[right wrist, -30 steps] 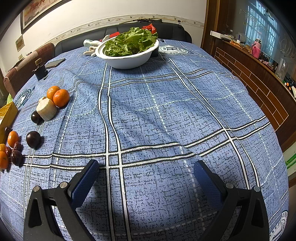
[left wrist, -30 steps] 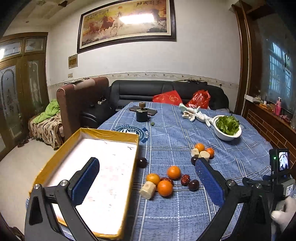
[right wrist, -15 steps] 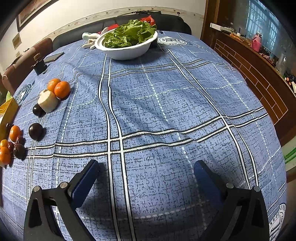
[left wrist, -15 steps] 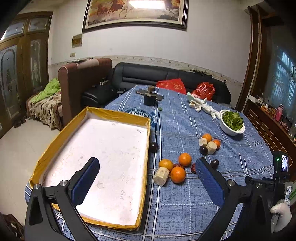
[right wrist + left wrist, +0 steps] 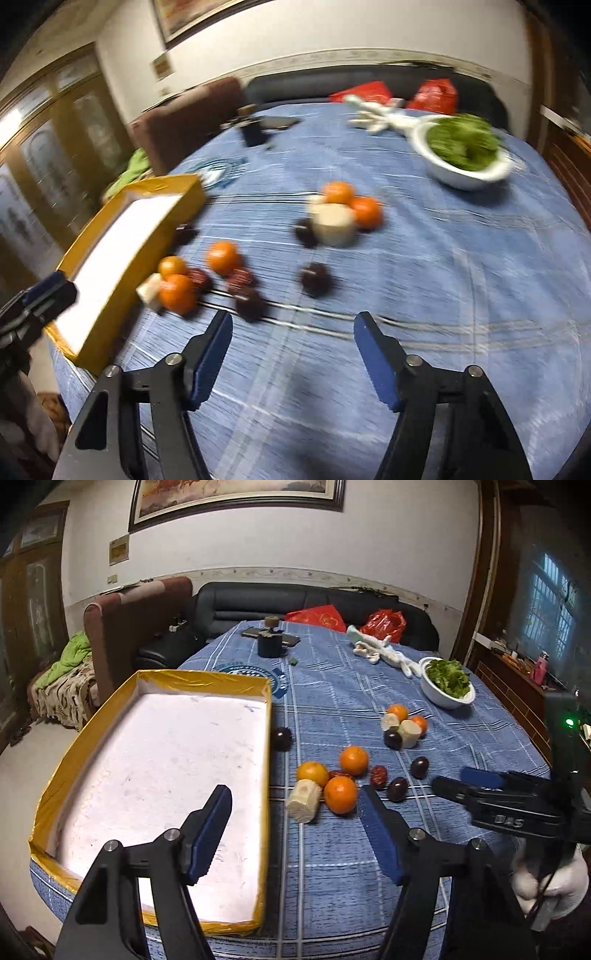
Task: Organize fruits
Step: 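Grasp a dark plum with the right tool while the left tool grasps an orange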
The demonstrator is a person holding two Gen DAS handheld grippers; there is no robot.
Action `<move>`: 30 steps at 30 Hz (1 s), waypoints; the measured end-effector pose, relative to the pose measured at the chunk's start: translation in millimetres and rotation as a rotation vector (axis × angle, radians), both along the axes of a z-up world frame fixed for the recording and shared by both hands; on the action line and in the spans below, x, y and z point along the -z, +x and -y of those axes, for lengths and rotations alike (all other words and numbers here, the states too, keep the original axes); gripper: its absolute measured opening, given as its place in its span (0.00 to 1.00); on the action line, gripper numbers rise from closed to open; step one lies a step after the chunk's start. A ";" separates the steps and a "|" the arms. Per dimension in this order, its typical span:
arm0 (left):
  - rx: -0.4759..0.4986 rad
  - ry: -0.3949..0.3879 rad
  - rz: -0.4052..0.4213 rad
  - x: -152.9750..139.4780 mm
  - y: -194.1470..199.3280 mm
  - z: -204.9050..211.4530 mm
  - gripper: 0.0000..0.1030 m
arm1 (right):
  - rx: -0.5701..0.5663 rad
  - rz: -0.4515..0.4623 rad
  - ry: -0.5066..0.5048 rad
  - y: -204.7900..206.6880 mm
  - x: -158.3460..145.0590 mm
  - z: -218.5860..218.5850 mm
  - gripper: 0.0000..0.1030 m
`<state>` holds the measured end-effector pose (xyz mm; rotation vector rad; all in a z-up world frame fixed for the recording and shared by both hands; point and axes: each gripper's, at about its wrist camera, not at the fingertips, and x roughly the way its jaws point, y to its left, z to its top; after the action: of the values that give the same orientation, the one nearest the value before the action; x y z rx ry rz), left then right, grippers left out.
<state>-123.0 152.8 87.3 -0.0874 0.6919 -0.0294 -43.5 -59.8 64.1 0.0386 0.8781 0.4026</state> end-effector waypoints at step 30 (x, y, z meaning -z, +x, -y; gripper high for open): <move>0.192 0.188 -0.187 54.0 81.3 76.2 0.49 | 0.091 -0.032 0.139 30.9 27.3 21.5 0.29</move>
<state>-41.7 76.5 33.3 0.1588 0.8847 -0.1411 -12.6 -81.3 36.8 0.2129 0.8756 0.3778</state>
